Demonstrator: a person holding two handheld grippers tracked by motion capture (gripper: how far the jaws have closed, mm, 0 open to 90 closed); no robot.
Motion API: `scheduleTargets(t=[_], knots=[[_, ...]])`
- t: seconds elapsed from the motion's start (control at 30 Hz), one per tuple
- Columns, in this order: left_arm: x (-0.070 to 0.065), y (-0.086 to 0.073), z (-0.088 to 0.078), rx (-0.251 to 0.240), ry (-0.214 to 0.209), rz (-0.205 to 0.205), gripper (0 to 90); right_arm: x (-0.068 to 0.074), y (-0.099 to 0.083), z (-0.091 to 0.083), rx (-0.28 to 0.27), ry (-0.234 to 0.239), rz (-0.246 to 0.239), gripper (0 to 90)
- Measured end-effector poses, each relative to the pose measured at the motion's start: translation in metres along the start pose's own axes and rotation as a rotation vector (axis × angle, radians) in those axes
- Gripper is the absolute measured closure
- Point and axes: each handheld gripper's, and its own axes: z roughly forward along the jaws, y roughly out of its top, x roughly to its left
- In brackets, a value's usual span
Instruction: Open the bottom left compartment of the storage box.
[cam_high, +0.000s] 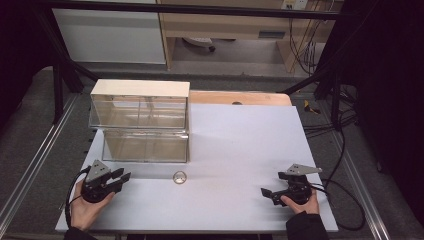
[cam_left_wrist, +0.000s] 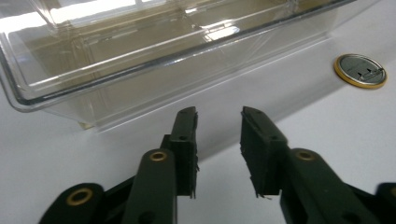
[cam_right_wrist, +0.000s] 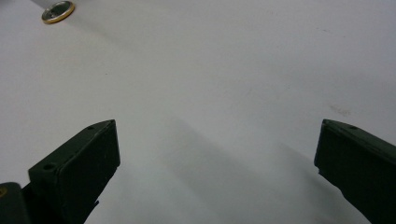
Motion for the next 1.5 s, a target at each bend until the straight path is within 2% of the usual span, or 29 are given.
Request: scheduleTargets(t=[0.27,0.5,1.0,1.5], knots=[[0.000,0.004,-0.001,-0.024,0.021,-0.011,82.1,0.000,0.000,0.000,0.000,-0.003,-0.004,0.8],[0.002,0.006,-0.001,-0.038,0.036,-0.030,89.1,-0.001,0.000,0.000,-0.001,-0.005,-0.005,0.8],[0.002,0.011,-0.002,-0.084,0.065,-0.045,89.5,-0.001,0.000,0.000,0.000,-0.008,-0.007,0.8],[0.001,0.010,-0.005,-0.094,0.062,-0.055,89.5,-0.001,0.000,0.000,0.001,-0.008,-0.008,0.8]])
